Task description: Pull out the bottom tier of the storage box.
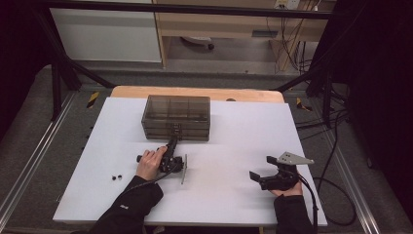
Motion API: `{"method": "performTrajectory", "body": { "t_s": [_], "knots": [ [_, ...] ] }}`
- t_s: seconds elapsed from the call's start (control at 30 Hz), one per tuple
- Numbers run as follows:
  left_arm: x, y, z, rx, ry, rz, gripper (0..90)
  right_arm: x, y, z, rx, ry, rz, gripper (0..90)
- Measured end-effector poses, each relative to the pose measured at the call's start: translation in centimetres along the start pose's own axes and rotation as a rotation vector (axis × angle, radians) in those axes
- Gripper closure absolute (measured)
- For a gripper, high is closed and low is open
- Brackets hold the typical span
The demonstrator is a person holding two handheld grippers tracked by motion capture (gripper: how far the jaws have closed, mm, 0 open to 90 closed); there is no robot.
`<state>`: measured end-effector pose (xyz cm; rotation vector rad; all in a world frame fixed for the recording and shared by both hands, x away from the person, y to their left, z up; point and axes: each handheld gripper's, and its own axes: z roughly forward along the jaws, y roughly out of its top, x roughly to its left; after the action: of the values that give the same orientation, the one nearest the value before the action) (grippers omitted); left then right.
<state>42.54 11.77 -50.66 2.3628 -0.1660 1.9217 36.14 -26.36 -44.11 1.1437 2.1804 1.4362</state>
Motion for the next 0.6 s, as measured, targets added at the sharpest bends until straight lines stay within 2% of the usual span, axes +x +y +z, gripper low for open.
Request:
{"method": "performTrajectory", "body": {
  "t_s": [0.43, 0.6],
  "knots": [
    [-0.11, -0.06, -0.41, -0.007, 0.003, -0.013, 81.1, 0.0, -0.01, 0.03, 0.005, 0.0, -0.005, 0.4],
    [0.04, -0.13, -0.45, -0.011, -0.016, -0.026, 80.5, -0.01, -0.02, 0.05, 0.005, -0.001, -0.005, 0.4]
  ]
}}
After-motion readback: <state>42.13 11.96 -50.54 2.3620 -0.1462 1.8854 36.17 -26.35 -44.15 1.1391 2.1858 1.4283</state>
